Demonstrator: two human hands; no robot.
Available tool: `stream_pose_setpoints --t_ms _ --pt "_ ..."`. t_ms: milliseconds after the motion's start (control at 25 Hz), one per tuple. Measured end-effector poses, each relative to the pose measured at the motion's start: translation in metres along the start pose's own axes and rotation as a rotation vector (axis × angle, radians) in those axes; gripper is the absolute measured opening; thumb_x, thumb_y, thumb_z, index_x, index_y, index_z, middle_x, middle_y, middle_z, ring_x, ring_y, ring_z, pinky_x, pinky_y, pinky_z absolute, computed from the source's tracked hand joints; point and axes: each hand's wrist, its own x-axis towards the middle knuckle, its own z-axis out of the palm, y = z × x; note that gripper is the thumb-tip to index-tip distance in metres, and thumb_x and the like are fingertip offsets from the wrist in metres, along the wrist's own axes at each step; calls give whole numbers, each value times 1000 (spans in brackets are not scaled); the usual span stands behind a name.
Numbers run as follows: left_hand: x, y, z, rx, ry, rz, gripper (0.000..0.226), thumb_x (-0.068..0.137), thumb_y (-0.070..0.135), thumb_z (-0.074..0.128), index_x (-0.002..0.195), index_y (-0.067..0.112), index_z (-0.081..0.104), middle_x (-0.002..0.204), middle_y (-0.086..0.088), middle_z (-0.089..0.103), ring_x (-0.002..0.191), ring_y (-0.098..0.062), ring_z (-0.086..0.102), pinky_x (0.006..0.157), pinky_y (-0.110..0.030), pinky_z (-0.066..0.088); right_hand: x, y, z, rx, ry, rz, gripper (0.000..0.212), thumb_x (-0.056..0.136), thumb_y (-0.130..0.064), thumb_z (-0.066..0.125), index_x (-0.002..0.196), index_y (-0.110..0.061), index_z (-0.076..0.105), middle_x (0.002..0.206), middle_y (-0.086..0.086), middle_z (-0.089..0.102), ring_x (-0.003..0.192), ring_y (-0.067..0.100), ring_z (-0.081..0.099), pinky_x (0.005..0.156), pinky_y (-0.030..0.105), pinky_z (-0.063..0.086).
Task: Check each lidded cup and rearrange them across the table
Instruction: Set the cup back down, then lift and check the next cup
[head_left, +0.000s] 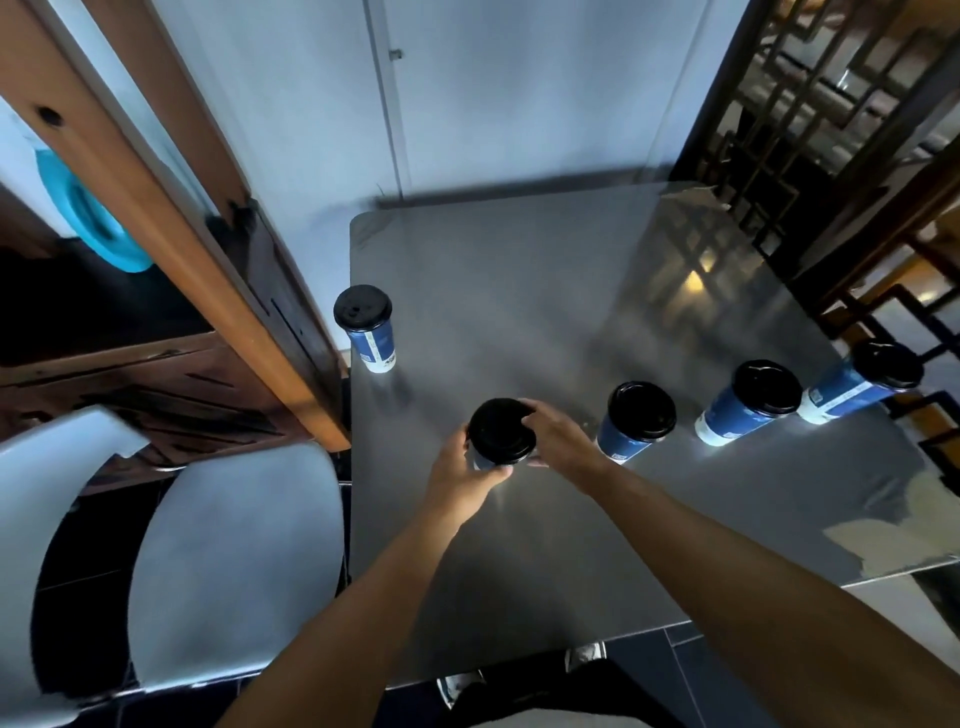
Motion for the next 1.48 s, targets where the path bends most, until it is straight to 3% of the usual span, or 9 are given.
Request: stream_pose_setpoints --t_ms 160,240,320,480,640,760,1040,1320,1480 --pt "-8 9 11 -69 36 10 60 64 52 81 117 28 70 109 7 78 104 -11 73 95 -39 59 -3 -2 -22 -13 -41 -85 29 100 -31 44 120 -39 64 110 -4 70 91 18 64 86 38 54" --pt "-16 18 16 -172 92 -36 73 62 63 77 122 22 68 104 -2 79 95 -17 77 91 -41 62 -3 -1 -30 7 -76 -98 34 100 -45 43 123 -37 66 116 1 70 93 19 64 86 38 54" --pt "-27 35 26 -233 157 -107 88 62 73 70 127 12 65 102 -13 78 91 -27 78 84 -40 64 -2 -1 -36 49 -132 -96 44 94 -58 43 108 -29 73 111 12 71 91 20 64 90 47 55" --pt "-46 56 48 -593 148 -213 71 83 53 71 133 2 58 122 -29 69 98 -32 71 70 -36 64 -6 1 -34 105 -238 -55 42 100 -49 47 99 -15 71 107 13 72 96 24 64 99 46 49" --pt "-59 47 56 -756 45 -297 83 79 69 68 140 14 58 137 -19 66 118 -37 64 96 -53 58 -14 12 -32 312 -324 65 35 98 -41 53 103 -11 70 100 12 72 90 26 66 96 49 52" --pt "-60 23 55 -841 -25 -274 93 78 76 68 140 7 59 137 -12 54 120 -33 47 121 -60 32 -22 17 -29 367 -344 179 50 91 -46 56 118 -5 66 111 15 74 100 35 70 99 53 51" --pt "-53 35 43 -910 2 -358 76 72 61 77 127 11 68 118 -17 70 104 -33 64 99 -49 51 -32 9 -21 416 -289 186 50 94 -44 53 123 -5 64 120 23 69 94 33 68 98 55 51" --pt "-49 41 30 -934 25 -405 79 62 58 82 124 12 68 109 -16 72 92 -31 68 92 -49 53 -32 -2 -14 432 -266 170 33 100 -35 51 111 -8 65 97 13 70 84 29 65 90 46 52" --pt "-60 53 27 -837 13 -345 59 88 56 66 119 6 68 109 -24 70 88 -28 69 85 -42 56 -37 -6 -15 371 -284 102 29 99 -35 52 106 -11 66 94 8 70 84 24 65 85 42 54"
